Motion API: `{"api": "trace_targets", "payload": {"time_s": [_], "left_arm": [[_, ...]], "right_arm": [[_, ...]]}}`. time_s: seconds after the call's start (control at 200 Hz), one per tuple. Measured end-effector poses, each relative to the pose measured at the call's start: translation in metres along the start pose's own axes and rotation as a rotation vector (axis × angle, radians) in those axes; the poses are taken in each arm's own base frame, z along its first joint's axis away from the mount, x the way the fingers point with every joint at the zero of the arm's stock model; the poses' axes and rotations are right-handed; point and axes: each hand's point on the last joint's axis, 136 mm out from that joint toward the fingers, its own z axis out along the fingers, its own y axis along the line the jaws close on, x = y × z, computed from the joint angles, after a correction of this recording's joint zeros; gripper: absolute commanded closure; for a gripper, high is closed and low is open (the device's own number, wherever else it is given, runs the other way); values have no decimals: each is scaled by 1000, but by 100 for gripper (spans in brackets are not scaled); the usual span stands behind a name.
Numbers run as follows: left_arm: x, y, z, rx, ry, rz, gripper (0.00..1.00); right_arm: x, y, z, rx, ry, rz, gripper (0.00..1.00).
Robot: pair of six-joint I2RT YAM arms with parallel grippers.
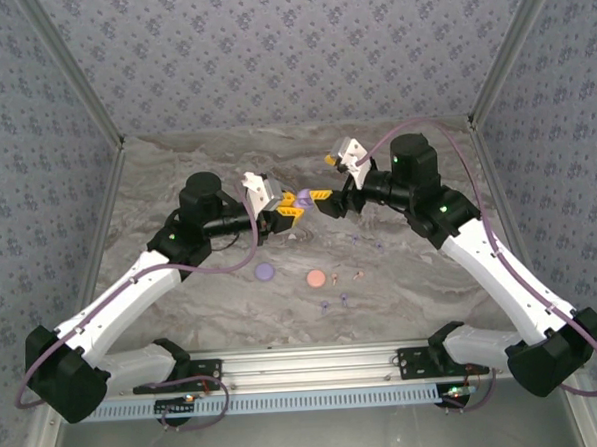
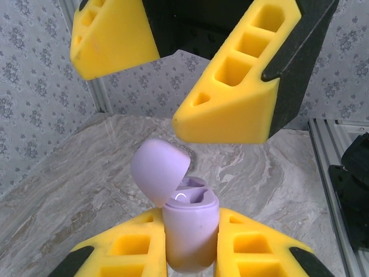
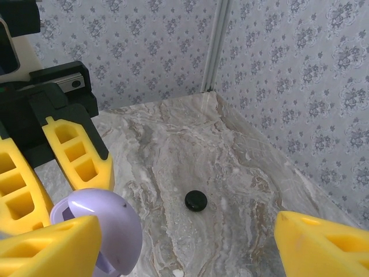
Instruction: Insert the wireless bluetooth earbuds into the charging case
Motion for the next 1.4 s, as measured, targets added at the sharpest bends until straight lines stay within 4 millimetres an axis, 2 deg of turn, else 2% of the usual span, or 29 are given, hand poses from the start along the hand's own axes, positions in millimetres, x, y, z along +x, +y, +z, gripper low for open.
{"api": "trace_targets", "payload": {"time_s": [0.864, 0.969, 1.059, 1.134, 1.199, 1.244, 1.309, 1.399], "left_arm": [[1, -2, 1, 6, 4, -3, 100], [0, -1, 1, 1, 2, -2, 100], [2, 2, 2, -22, -10, -6, 100], [11, 5, 3, -40, -14, -36, 100], [23, 6, 4, -58, -19, -76, 100], [31, 7, 4, -69, -20, -105, 100], [42, 7, 3, -84, -26, -144, 100], [47, 8, 1, -107, -42, -181, 100]], "right_arm": [[4, -8, 7, 4, 23, 20, 18], [1, -14, -2, 29, 17, 41, 18], [-4, -20, -20, 83, 0, 69, 18], [-4, -24, -35, 144, 4, 105, 19], [4, -29, -45, 203, 29, 160, 22], [18, -33, -48, 245, 69, 214, 22], [48, -38, -49, 298, 145, 305, 23], [105, -44, -44, 367, 294, 455, 28]]}}
